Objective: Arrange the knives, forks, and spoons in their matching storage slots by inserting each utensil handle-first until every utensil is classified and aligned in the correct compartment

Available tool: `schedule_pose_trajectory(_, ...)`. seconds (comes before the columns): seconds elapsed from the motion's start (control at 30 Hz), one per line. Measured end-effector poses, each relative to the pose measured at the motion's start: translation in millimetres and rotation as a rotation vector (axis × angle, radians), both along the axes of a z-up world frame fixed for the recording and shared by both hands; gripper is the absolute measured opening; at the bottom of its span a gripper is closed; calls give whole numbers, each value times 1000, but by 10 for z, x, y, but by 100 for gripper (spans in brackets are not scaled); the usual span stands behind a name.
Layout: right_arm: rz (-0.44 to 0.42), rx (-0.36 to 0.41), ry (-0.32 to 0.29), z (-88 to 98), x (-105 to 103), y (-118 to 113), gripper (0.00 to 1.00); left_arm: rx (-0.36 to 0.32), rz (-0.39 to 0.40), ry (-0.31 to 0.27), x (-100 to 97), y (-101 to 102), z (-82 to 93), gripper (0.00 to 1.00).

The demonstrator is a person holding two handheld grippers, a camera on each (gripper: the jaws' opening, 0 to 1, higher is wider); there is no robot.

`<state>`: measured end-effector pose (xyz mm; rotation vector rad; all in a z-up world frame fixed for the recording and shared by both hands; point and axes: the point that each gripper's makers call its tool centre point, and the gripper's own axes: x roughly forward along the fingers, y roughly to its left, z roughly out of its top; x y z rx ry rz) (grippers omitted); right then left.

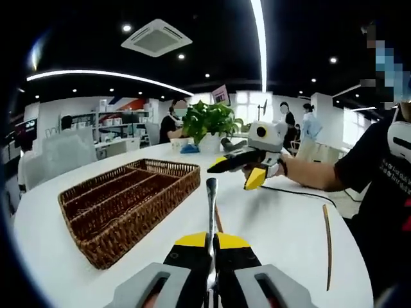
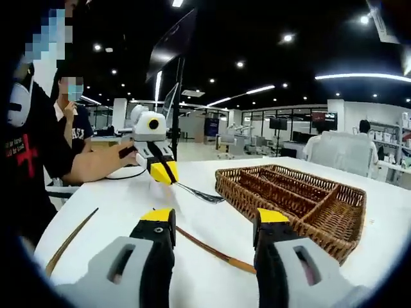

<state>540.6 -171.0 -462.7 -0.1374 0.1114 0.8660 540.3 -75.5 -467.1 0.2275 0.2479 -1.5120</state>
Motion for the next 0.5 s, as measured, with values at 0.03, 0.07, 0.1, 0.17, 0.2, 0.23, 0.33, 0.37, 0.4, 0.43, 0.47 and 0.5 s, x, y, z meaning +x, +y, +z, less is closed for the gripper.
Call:
schedule_pose_trajectory(0.03, -3, 6, -1, -9, 17, 21, 53, -8, -14, 4, -34, -18, 15, 2)
schedule_pose_trajectory(0.07, 8, 21, 11, -15, 7, 57, 53, -11, -19, 1, -52, -31, 25, 2)
schedule_pose_trajectory(0.1, 25, 31, 22, -24, -9, 98, 49, -14, -27, -1, -77, -50, 35, 2)
schedule_pose_trajectory(0.17, 27, 25, -9, 6, -20, 131, 36, -17, -46, 0, -129, -87, 44, 2)
schedule_pose_trajectory(0.2, 35, 37, -5, 25, -35, 158, 31, -20, -52, -2, -148, -102, 49, 2)
schedule_pose_trajectory(0.23, 52, 64, 5, 50, -59, 200, 27, -23, -63, -4, -178, -126, 57, 2)
schedule_pose_trajectory(0.33, 138, 39, -15, 64, -200, 337, 13, -35, -86, -7, -240, -169, 85, 2)
schedule_pose_trajectory(0.37, 123, 18, -46, 80, -201, 344, 8, -32, -100, -9, -269, -174, 78, 2)
schedule_pose_trajectory(0.4, 119, 26, -30, 84, -213, 357, 4, -29, -104, -13, -279, -177, 72, 2)
schedule_pose_trajectory(0.43, 119, 51, -43, 146, -213, 364, 2, -26, -108, -14, -283, -177, 67, 2)
schedule_pose_trajectory(0.47, 133, 94, -67, 234, -225, 392, 0, -24, -111, -14, -287, -181, 66, 2)
schedule_pose_trajectory(0.5, 137, 105, -66, 252, -232, 396, 0, -24, -111, -15, -289, -182, 67, 2)
